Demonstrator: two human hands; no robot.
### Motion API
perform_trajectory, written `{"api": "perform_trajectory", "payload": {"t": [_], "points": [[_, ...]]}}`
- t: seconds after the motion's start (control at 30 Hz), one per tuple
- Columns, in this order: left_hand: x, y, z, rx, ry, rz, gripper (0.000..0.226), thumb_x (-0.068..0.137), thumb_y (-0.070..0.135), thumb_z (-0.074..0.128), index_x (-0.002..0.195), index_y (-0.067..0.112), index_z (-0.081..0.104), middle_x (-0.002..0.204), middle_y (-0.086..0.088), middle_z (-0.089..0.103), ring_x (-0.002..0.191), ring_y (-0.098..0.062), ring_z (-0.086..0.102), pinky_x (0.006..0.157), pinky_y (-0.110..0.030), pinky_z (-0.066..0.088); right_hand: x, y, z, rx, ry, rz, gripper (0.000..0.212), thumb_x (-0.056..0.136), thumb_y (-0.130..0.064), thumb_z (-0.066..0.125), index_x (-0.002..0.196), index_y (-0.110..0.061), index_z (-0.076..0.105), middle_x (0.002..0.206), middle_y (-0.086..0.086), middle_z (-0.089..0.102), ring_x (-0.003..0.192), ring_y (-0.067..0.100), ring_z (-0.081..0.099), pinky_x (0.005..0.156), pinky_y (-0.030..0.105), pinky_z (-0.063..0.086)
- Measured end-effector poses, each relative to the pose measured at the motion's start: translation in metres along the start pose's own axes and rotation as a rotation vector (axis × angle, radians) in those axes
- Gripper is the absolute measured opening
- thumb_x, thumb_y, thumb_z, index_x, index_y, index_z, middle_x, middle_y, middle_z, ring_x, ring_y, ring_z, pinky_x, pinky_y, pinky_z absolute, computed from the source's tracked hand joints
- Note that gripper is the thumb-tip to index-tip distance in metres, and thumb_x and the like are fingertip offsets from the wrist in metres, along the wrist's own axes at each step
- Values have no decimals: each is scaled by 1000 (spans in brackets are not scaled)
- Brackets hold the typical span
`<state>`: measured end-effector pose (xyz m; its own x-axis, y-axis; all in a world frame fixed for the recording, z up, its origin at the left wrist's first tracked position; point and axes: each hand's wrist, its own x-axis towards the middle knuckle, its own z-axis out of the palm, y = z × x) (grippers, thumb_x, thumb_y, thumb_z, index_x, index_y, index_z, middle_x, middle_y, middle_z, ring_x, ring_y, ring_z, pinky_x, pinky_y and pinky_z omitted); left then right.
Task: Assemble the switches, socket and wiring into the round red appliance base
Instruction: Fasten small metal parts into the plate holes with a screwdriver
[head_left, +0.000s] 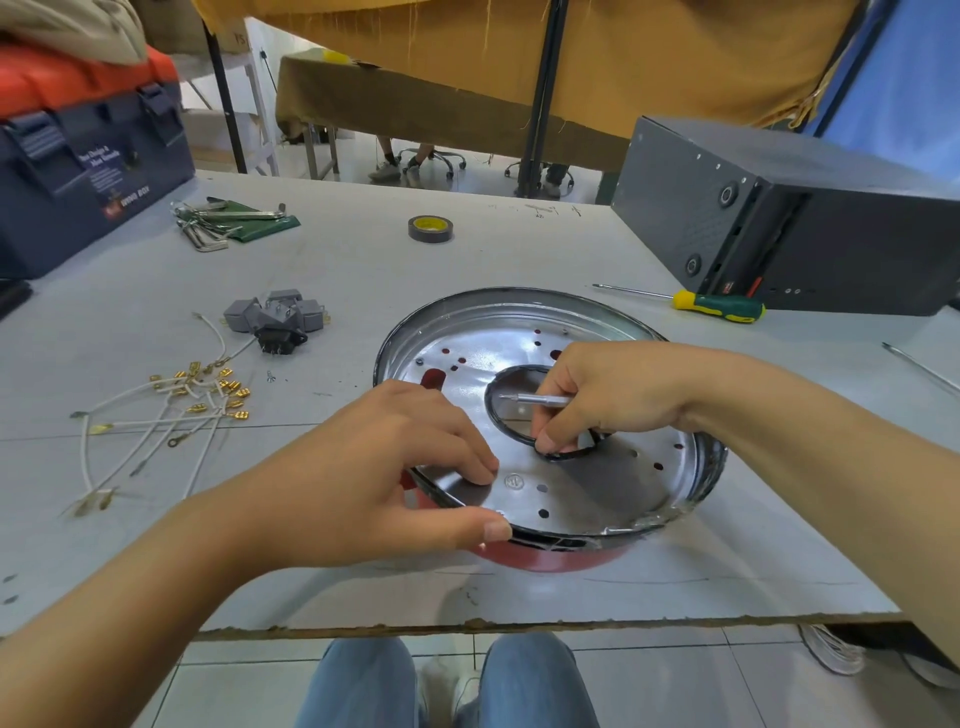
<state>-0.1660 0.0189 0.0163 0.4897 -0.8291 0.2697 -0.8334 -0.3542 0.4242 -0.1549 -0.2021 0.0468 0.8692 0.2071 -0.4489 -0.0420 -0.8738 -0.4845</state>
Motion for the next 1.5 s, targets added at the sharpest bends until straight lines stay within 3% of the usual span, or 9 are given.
{"api": "perform_trajectory", "payload": {"t": [0.2,0.33,0.5,0.63,0.73,1.03,1.3,1.4,1.5], "points": [[-8,-12,-5,-29,95,-53,38,82,54,53,94,25,74,105,19,65,108,-1,54,93,-19,39,-1,-7,3,6,60,47,20,78,-18,71,58,-19,68,48,-10,56,53,14,42,53,25,33],[-18,-28,-12,-89,296,-205,32,84,50,52,98,28,71,115,22,60,112,4,52,91,-9,39,1,-14,7,-26,101,90,37,77,-20,70,42,-24,62,39,-11,50,43,8,38,48,23,29],[-29,-62,-22,-115,532,-443,16,89,12,58,94,24,67,104,17,64,96,7,58,80,-1,40,6,-21,14,53,165,126,30,77,-16,69,48,-14,62,43,-7,48,50,15,39,47,23,27],[-42,-93,-33,-1,459,-685,18,88,8,59,92,23,68,91,11,66,80,4,58,66,-12,42,11,-22,17,111,230,102,20,80,-17,68,62,-8,67,50,-2,53,51,16,41,46,21,26],[-46,-109,-40,122,379,-774,19,87,7,58,97,19,70,91,3,66,75,-8,55,70,-22,38,13,-19,14,45,221,69,27,82,-21,68,56,-15,62,42,-11,52,43,5,42,47,20,29],[-24,-127,-38,292,226,-781,18,86,13,62,101,15,70,102,-6,69,99,-25,55,82,-30,43,15,-23,10,68,98,73,22,85,-17,65,63,-14,62,52,-3,65,49,8,56,60,23,39],[-27,-127,-35,301,262,-738,22,86,5,53,96,14,70,96,-9,67,93,-26,55,80,-34,46,16,-34,17,110,109,119,27,86,-12,61,59,-11,61,52,-1,65,52,14,59,58,22,44],[-26,-119,-36,259,330,-651,20,83,1,56,95,10,70,81,-5,64,78,-21,53,70,-28,37,19,-38,23,126,161,116,30,86,-13,60,57,-11,61,54,0,65,53,16,58,46,13,39],[-23,-105,-40,156,374,-545,17,82,1,62,91,13,70,77,-4,67,75,-23,63,75,-34,49,21,-37,27,221,210,109,28,87,-10,59,59,-10,59,46,-4,61,44,9,57,38,7,35]]}}
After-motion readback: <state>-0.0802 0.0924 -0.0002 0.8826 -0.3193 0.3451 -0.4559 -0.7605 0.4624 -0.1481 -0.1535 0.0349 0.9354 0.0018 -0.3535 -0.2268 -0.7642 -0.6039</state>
